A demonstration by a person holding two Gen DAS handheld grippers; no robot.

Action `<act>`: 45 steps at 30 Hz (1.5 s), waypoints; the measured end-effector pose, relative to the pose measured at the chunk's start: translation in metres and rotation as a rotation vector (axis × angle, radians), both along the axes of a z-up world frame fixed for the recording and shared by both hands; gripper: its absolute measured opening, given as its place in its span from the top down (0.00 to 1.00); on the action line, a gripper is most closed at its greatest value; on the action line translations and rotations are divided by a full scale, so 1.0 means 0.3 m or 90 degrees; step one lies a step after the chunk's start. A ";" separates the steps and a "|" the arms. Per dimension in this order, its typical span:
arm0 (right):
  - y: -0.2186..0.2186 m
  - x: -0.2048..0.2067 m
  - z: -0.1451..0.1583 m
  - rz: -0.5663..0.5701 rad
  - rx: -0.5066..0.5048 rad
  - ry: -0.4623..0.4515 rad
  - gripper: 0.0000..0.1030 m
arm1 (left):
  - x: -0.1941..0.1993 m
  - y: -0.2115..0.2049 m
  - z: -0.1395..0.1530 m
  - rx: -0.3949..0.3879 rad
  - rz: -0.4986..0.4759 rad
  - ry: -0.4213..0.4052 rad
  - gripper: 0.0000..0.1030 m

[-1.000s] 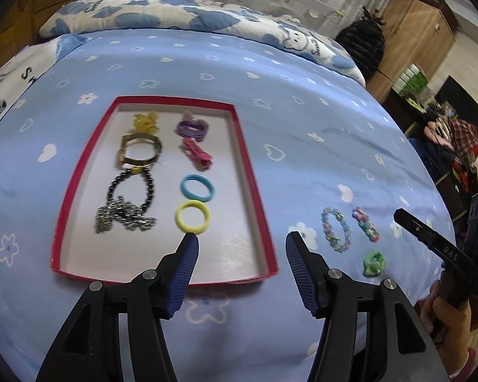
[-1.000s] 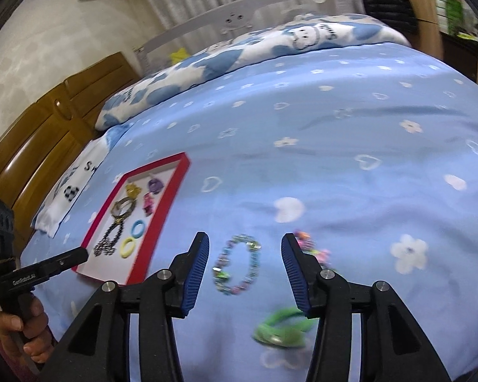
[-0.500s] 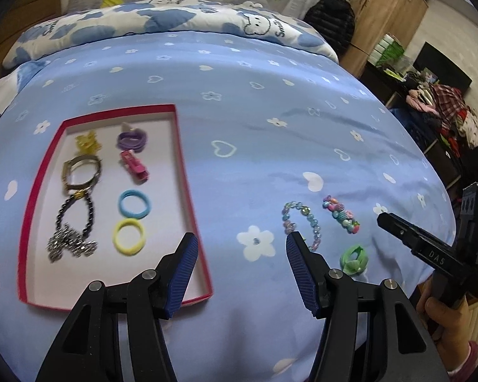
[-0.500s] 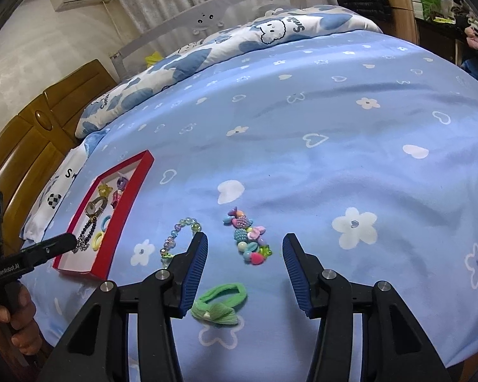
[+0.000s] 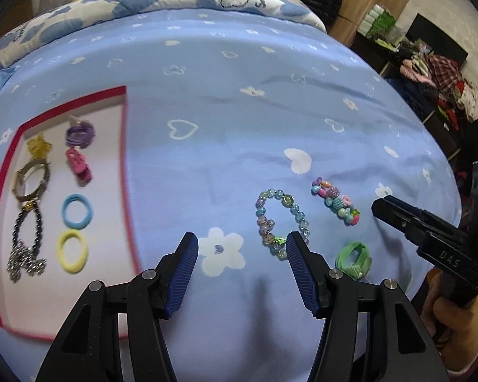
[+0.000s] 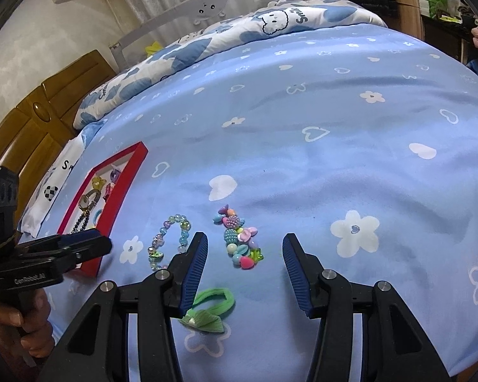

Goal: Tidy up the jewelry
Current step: 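Grasp the pastel beaded bracelet with the left tool while the right tool grasps the colorful bead charm, then carry the beaded bracelet and bead charm into the tray while both tools open to release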

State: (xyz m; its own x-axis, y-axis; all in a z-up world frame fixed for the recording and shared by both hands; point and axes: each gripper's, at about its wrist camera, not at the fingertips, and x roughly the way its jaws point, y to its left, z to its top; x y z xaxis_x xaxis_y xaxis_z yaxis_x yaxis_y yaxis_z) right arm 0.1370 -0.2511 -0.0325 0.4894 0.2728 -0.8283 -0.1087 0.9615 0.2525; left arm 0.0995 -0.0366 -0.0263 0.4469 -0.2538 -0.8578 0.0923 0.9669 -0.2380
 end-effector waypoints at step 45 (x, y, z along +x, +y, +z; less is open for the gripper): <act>0.114 0.081 0.011 0.088 -0.027 0.014 0.87 | 0.042 0.021 -0.004 -0.023 -0.030 -0.033 0.94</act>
State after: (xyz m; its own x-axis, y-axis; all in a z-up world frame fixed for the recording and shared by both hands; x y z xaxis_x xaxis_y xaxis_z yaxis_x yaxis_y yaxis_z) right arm 0.1614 -0.2168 -0.0292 0.4316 0.3001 -0.8507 -0.2354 0.9478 0.2149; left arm 0.1122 -0.0303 -0.0276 0.4775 -0.3062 -0.8236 0.1514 0.9520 -0.2662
